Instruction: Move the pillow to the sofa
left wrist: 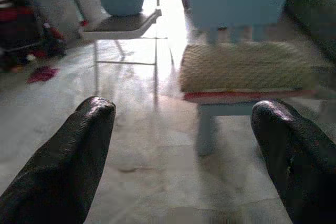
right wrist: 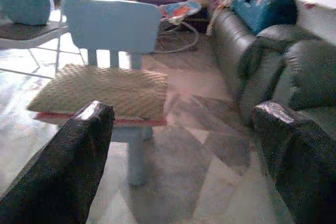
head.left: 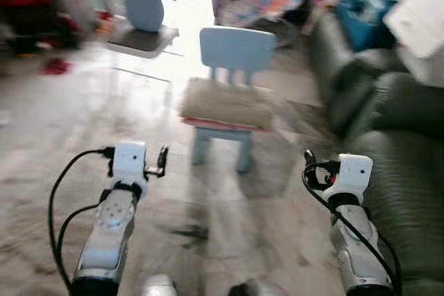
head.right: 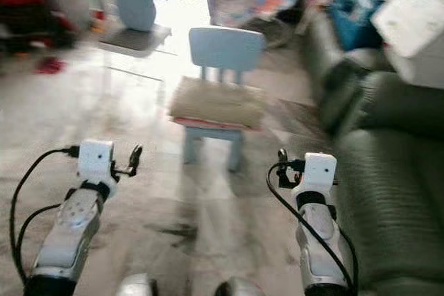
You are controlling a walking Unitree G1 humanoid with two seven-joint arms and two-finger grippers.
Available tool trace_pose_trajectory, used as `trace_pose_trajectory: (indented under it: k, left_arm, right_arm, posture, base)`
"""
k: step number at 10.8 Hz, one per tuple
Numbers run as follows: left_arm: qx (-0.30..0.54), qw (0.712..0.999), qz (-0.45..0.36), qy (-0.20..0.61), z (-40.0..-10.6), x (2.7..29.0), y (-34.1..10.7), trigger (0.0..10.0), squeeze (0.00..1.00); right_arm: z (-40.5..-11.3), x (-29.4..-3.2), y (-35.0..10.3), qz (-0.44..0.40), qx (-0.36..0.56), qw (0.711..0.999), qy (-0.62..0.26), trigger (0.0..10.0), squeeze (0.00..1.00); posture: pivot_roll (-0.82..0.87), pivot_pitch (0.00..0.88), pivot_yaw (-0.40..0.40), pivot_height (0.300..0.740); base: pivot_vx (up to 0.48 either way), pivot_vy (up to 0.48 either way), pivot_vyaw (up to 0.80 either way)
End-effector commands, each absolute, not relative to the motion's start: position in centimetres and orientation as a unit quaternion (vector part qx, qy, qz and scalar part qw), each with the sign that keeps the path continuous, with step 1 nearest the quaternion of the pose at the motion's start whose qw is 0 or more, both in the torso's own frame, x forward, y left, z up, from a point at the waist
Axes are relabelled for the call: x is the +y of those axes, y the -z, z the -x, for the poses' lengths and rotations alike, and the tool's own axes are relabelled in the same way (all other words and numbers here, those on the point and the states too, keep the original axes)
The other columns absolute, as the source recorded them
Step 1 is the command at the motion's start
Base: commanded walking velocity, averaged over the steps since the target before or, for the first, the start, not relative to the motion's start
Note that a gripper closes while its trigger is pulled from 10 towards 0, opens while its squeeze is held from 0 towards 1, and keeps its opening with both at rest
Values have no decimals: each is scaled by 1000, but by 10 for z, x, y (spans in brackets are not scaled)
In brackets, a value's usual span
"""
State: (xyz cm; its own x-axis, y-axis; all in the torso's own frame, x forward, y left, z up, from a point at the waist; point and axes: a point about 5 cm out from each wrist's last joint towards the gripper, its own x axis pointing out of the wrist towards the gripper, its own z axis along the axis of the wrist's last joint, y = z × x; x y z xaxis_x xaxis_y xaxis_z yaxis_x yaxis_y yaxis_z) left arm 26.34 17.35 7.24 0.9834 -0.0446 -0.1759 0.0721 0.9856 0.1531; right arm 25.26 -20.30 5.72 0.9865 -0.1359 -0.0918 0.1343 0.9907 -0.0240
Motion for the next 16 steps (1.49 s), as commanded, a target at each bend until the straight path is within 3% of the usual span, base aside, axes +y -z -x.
trace_pose_trajectory:
  k: [1,5,8,11,13,16]
  left_arm:
    - [75,992,-94,27,-266,175,-79,10000,0]
    - [66,989,-117,66,-283,165,-91,10000,0]
    - [78,985,-123,94,-281,150,-84,10000,0]
    - [56,990,-93,92,-286,145,-95,10000,0]
    - [88,989,-84,89,-262,150,-75,10000,0]
    - [86,990,-77,80,-265,153,-76,10000,0]
  right_arm:
    - [-251,-200,-56,3,42,996,76,10000,0]
    - [-246,-197,-53,-15,34,994,103,10000,0]
    - [-231,-190,-48,-20,49,993,102,10000,0]
    - [-234,-189,-45,-15,61,996,66,10000,0]
    - [-233,-188,-44,-7,66,997,45,10000,0]
    - [-235,-185,-45,8,61,998,14,10000,0]
  posture:
    - [-22,27,29,740]
    - [-57,62,113,740]
    - [-114,104,63,740]
    - [-58,122,30,740]
    - [-61,100,15,740]
    - [-47,69,4,740]
  base:
    - [0,0,0]
    - [0,0,0]
    - [0,0,0]
    - [0,0,0]
    - [127,0,0]
    - [298,0,0]
